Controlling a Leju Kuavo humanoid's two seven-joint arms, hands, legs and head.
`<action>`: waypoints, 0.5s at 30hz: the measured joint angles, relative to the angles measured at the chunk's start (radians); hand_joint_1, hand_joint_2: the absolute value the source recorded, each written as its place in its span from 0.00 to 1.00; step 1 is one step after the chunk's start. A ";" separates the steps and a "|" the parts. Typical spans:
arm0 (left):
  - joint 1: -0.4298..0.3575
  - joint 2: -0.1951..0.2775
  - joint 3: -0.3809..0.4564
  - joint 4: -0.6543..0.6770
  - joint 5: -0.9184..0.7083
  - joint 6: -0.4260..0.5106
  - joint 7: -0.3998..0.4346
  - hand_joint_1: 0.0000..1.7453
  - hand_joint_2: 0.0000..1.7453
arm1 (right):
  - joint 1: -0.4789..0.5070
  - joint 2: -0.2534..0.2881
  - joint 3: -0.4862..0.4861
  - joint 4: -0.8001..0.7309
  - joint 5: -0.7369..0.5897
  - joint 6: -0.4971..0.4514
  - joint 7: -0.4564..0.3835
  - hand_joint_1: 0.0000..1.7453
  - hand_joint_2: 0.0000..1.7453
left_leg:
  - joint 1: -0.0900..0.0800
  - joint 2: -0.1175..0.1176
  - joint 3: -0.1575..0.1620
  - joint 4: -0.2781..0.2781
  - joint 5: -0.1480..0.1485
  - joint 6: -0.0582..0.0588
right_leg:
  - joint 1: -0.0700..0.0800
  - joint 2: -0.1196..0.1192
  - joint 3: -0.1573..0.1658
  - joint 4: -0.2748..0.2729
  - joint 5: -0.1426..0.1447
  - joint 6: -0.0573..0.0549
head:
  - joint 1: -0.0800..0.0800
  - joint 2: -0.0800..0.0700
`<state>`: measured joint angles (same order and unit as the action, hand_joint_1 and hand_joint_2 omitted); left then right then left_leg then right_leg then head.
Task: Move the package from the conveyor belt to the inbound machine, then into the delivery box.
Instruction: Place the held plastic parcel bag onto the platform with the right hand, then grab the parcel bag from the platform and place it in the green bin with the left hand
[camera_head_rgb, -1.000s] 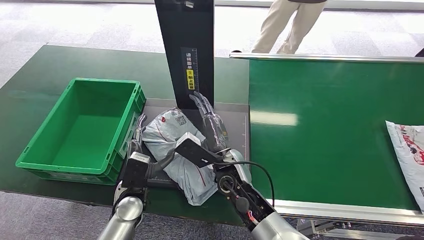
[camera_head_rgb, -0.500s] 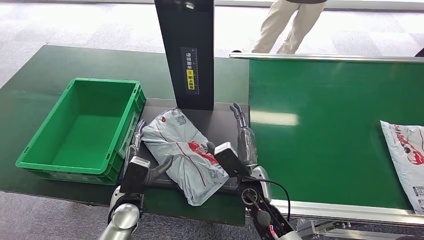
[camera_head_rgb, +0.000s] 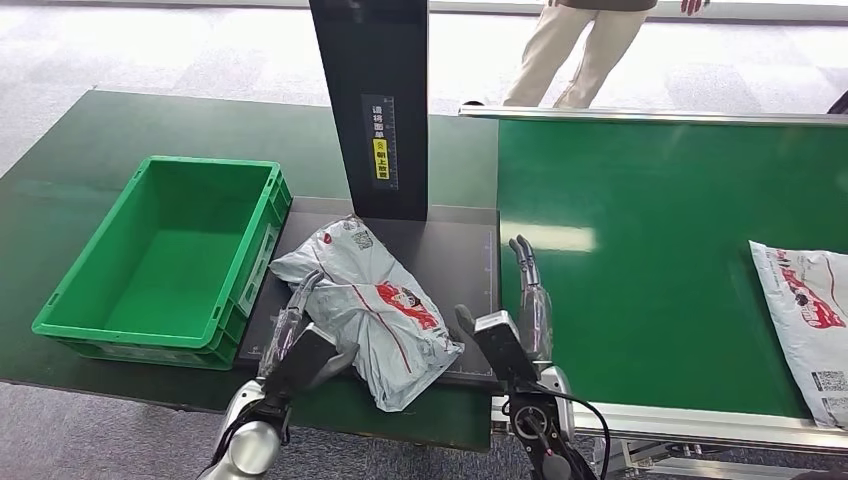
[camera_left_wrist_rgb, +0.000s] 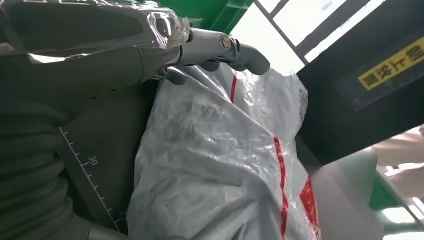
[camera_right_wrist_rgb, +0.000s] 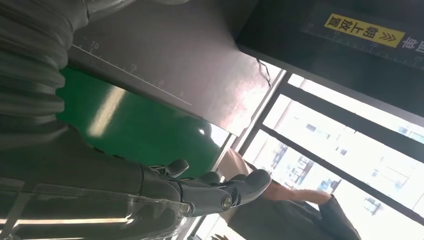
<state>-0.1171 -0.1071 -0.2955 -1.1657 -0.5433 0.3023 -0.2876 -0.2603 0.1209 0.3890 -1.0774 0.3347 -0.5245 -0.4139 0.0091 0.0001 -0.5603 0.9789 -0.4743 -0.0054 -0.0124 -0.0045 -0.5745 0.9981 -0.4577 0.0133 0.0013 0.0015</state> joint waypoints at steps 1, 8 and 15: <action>-0.007 0.001 -0.002 0.010 -0.011 -0.007 0.001 0.00 1.00 | 0.001 0.001 -0.003 0.000 0.001 0.003 0.001 0.00 1.00 | 0.000 0.000 0.000 0.000 0.000 0.000 | 0.000 0.000 0.000 0.000 0.000 0.000 | 0.000 0.000; -0.045 0.007 -0.034 0.049 -0.079 -0.041 0.012 0.00 1.00 | 0.001 0.006 -0.031 -0.001 -0.006 0.014 0.014 0.00 1.00 | 0.000 0.000 0.000 0.000 0.000 0.000 | 0.000 0.000 0.000 0.000 0.000 0.000 | 0.000 0.000; -0.048 0.013 -0.086 0.027 -0.100 -0.063 0.008 0.00 1.00 | 0.001 0.006 -0.071 0.009 -0.031 0.029 0.014 0.00 1.00 | 0.000 0.000 0.000 0.000 0.000 0.000 | 0.000 0.000 0.000 0.000 0.000 0.000 | 0.000 0.000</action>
<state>-0.1651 -0.0945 -0.3810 -1.1390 -0.6434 0.2396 -0.2799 -0.2594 0.1266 0.3178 -1.0679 0.3042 -0.4953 -0.3999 0.0091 0.0000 -0.5605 0.9790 -0.4743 -0.0055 -0.0124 -0.0045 -0.5744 0.9981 -0.4577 0.0133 0.0013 0.0015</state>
